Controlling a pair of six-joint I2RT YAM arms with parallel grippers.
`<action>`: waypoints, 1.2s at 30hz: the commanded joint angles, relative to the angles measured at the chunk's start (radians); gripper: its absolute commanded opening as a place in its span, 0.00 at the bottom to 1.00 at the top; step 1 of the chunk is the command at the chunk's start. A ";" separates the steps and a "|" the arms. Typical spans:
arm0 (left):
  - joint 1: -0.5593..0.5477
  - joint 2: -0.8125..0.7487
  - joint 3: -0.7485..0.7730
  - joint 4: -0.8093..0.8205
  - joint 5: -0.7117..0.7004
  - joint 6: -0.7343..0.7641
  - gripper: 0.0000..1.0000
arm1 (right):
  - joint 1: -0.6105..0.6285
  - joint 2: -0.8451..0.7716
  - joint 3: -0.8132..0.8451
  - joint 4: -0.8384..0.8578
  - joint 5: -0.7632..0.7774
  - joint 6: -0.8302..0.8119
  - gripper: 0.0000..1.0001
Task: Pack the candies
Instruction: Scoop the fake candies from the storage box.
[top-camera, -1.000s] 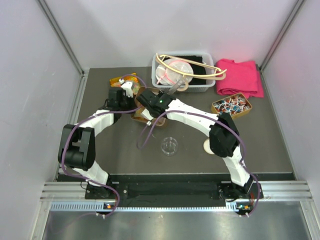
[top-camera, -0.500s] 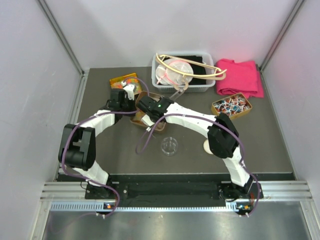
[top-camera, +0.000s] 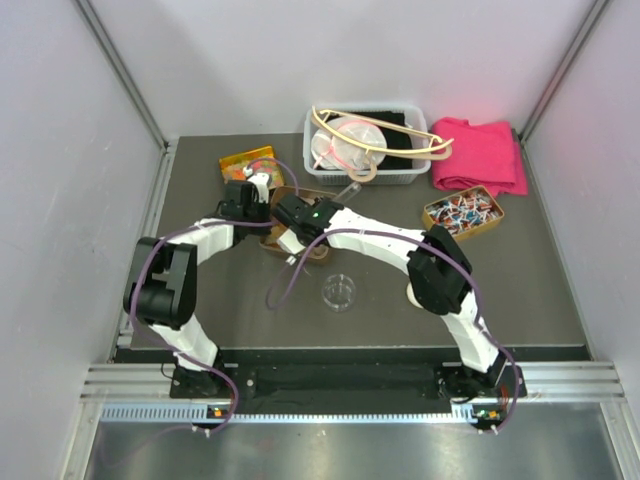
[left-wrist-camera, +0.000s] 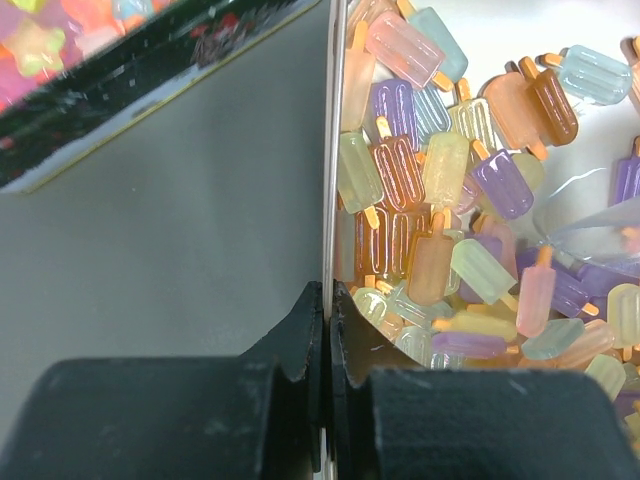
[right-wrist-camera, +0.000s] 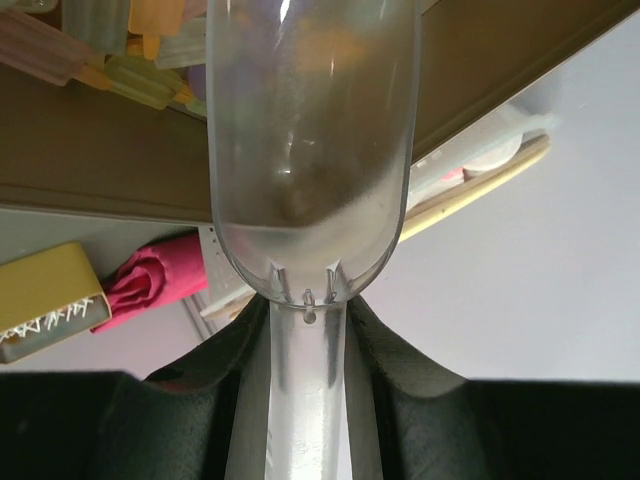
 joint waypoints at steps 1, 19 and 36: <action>0.002 0.001 0.069 0.176 -0.007 -0.073 0.00 | -0.006 0.034 -0.036 0.081 -0.042 0.004 0.00; -0.006 0.009 0.069 0.181 -0.009 -0.073 0.00 | -0.012 0.040 -0.067 0.132 -0.172 0.072 0.00; -0.010 0.014 0.075 0.175 0.008 -0.076 0.00 | -0.010 -0.036 -0.035 -0.004 -0.399 0.356 0.00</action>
